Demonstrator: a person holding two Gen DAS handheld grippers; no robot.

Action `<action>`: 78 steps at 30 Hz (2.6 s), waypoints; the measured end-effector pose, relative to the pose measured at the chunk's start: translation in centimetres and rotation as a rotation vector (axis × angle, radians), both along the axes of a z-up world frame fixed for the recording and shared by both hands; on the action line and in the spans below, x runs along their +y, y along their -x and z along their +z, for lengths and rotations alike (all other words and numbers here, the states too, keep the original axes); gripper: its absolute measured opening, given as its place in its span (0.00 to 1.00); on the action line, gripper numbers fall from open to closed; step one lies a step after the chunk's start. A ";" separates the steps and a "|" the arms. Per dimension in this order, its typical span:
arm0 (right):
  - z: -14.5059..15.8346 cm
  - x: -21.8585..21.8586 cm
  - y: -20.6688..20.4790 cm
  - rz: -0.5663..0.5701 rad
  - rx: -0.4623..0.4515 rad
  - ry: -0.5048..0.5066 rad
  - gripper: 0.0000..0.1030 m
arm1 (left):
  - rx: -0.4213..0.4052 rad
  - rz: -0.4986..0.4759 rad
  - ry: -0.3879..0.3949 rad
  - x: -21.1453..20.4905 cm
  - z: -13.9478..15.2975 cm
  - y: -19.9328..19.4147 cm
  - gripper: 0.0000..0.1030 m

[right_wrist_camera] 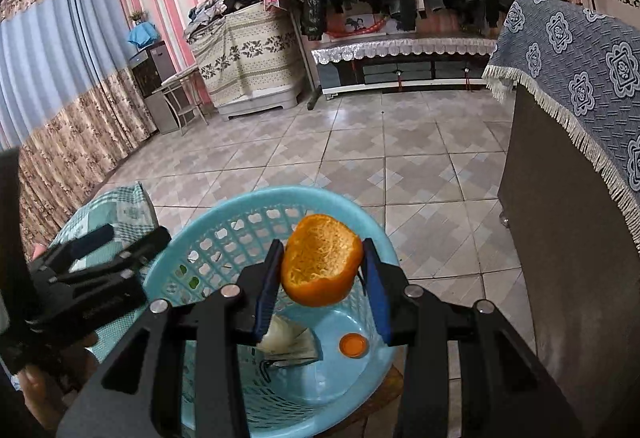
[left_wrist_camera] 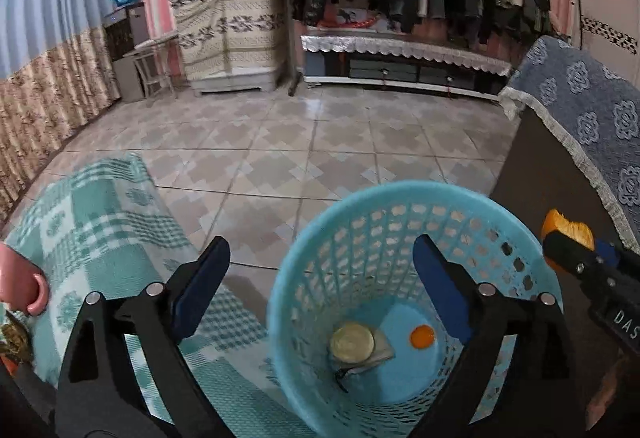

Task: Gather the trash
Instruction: 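Carry bowl and peel over the blue basket and open both tools, then move both tools back over the table toward the booklet and black cylinder, then grasp the booklet with the left tool while the right tool grasps the black cylinder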

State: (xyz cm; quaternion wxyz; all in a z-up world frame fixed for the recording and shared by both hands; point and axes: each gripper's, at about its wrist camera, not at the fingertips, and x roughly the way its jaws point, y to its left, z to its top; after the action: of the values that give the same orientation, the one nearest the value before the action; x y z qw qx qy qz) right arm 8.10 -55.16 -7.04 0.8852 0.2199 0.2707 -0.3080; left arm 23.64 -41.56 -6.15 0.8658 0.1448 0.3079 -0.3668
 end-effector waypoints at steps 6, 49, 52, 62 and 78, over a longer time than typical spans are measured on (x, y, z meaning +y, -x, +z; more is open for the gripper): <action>0.1 0.8 -1.1 0.026 0.017 0.026 0.39 | -0.036 0.092 0.015 2.5 1.4 -1.6 0.92; 4.2 16.5 -7.2 0.300 -0.039 0.204 0.94 | -0.107 0.562 0.056 29.7 4.0 1.8 0.95; 4.2 19.5 -8.3 0.384 -0.043 0.197 0.94 | -0.085 0.630 0.048 33.6 3.1 2.3 0.95; 2.7 24.6 -10.7 0.543 -0.003 0.167 0.94 | -0.007 0.796 0.008 43.9 -1.2 2.7 0.95; -0.4 34.7 -14.4 0.649 0.129 0.136 0.95 | 0.013 0.910 0.037 50.4 -2.7 2.0 0.95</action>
State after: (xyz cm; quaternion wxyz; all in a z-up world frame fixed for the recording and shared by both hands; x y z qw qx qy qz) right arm 22.52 -20.43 -7.39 0.9307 0.0424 0.3610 -0.0407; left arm 21.69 8.84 -8.87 0.9394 -0.0231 0.3391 0.0447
